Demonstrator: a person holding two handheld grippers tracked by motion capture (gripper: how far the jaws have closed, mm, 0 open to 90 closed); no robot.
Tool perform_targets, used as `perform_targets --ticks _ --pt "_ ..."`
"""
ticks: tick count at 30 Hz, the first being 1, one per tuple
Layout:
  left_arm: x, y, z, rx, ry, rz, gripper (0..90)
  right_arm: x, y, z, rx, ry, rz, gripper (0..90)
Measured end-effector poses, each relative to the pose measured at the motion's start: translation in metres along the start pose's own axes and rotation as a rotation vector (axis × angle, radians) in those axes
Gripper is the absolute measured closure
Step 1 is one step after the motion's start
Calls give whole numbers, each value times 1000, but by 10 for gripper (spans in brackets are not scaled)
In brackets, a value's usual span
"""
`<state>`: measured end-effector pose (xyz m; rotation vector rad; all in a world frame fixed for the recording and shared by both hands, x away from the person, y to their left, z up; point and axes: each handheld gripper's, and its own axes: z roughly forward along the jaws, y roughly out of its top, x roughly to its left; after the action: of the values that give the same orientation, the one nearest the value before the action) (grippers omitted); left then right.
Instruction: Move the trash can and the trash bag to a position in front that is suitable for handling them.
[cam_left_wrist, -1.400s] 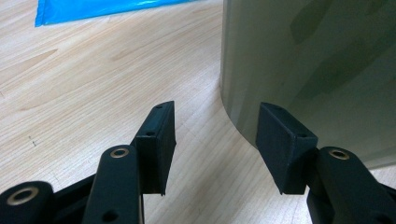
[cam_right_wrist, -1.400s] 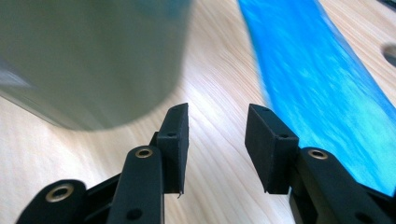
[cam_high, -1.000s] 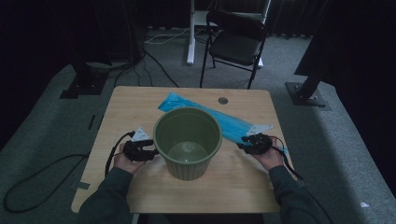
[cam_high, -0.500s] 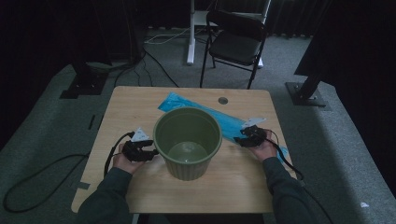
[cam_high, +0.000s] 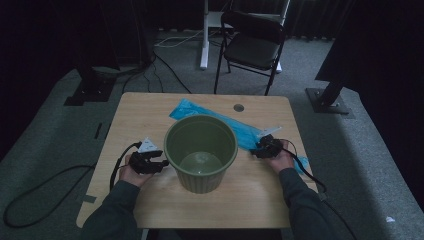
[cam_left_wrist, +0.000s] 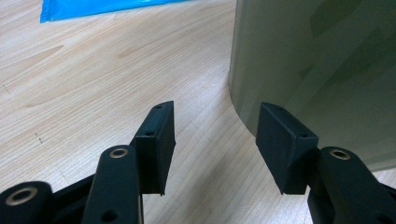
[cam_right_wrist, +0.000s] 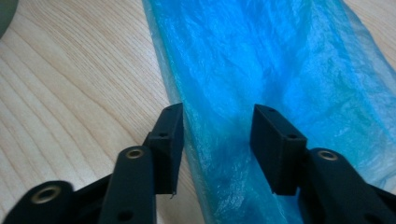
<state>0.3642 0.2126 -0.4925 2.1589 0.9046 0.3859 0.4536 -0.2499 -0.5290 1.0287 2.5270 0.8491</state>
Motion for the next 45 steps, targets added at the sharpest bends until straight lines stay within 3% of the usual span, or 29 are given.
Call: perform_targets --ticks 2,9,15,28,37,45 --pt "0 0 0 0 0 0 471 -1 0 0 0 5 2 578" --pt "-1 0 1 5 6 7 471 -2 -1 -2 6 23 15 786" --pt "-1 1 1 4 8 8 471 -1 -5 -5 12 38 12 871" --pt "-2 3 3 5 5 20 471 6 -18 -22 23 63 -10 895" --pt "-2 3 2 0 7 19 471 17 -31 -34 86 64 -81 895" --pt "-2 3 3 4 9 19 471 25 -37 -39 91 70 -102 895"
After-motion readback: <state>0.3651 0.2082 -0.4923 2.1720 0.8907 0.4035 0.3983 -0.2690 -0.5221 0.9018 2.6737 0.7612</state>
